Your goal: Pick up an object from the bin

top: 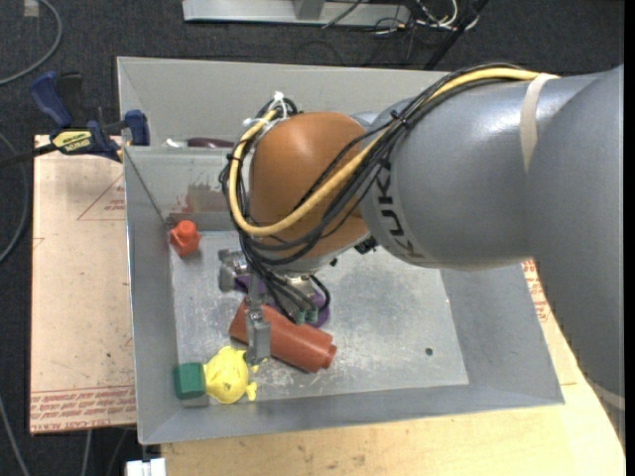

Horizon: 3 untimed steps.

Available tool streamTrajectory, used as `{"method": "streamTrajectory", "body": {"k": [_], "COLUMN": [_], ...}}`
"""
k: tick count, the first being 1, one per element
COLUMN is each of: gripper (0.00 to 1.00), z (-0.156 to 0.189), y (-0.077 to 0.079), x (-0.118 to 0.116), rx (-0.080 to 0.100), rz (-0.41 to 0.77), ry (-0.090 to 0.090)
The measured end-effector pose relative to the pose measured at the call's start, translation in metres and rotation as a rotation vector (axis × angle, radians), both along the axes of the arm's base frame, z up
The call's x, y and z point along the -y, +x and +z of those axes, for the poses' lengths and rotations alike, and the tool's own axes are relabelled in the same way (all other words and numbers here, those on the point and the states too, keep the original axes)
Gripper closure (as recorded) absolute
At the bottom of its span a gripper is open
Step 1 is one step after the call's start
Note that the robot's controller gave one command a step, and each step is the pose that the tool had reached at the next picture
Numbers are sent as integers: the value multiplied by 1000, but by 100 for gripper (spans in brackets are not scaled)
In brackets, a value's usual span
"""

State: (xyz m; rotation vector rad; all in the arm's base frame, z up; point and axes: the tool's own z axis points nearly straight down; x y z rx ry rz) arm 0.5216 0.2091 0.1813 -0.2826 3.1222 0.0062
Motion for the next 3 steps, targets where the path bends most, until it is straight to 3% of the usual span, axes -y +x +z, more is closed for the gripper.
{"method": "streamTrajectory", "body": {"k": [1, 2, 3], "gripper": [0, 0, 100], "z": [-62, -96, -112], "y": [6, 0, 53], "x": [21, 48, 77], "rx": [-3, -4, -1], "rz": [163, 313, 277], "ry": [-2, -3, 0]}}
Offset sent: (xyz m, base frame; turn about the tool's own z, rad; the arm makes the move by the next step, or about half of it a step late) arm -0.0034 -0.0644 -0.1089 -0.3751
